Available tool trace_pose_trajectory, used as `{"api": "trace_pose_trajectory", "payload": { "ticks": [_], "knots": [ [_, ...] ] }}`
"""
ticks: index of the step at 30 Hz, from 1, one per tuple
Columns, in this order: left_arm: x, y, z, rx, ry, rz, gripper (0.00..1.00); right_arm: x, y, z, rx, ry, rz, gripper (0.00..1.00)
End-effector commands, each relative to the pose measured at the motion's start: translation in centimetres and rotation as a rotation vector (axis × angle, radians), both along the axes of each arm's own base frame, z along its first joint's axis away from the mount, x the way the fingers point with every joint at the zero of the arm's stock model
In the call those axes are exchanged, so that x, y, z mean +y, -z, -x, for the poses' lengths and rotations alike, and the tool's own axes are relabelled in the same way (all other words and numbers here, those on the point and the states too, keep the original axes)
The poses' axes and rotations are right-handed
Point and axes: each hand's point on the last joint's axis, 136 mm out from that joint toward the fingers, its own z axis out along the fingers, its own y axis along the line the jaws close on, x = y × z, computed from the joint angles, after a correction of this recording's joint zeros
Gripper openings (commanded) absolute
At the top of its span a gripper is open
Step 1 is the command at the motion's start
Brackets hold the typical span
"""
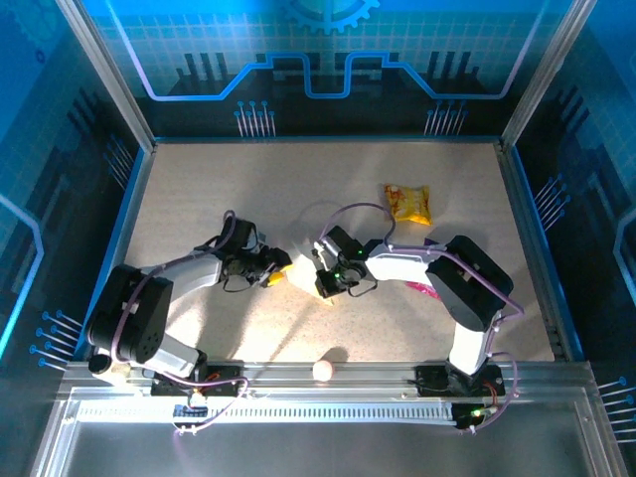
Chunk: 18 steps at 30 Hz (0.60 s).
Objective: Fold a paper plane with a square sheet of paper (fold left side to right side)
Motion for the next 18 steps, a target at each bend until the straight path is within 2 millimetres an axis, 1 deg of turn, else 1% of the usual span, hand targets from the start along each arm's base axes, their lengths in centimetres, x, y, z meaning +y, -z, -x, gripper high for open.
{"api": "trace_pose_trajectory", "payload": {
  "ticks": [1, 7, 13, 18],
  "knots": [
    [-1.1, -0.7, -0.6, -0.019, 0.05, 0.027, 0.45, 0.6, 0.9, 0.6, 0.096, 0.014, -0.086, 0.0],
    [-2.3, -0.2, -1.2, -0.011, 0.084, 0.019, 0.47, 0.4, 1.3, 0.1, 0.143, 0.057, -0.144, 0.0],
    [-3.8, 0.3, -2.1, -0.013, 0.118, 0.012, 0.47, 0.1, 1.4, 0.0, 0.151, 0.062, -0.139, 0.0],
    [-4.8, 0.6, -2.7, -0.019, 0.136, 0.002, 0.48, -0.2, 1.7, 0.3, 0.16, 0.059, -0.13, 0.0]
  ]
}}
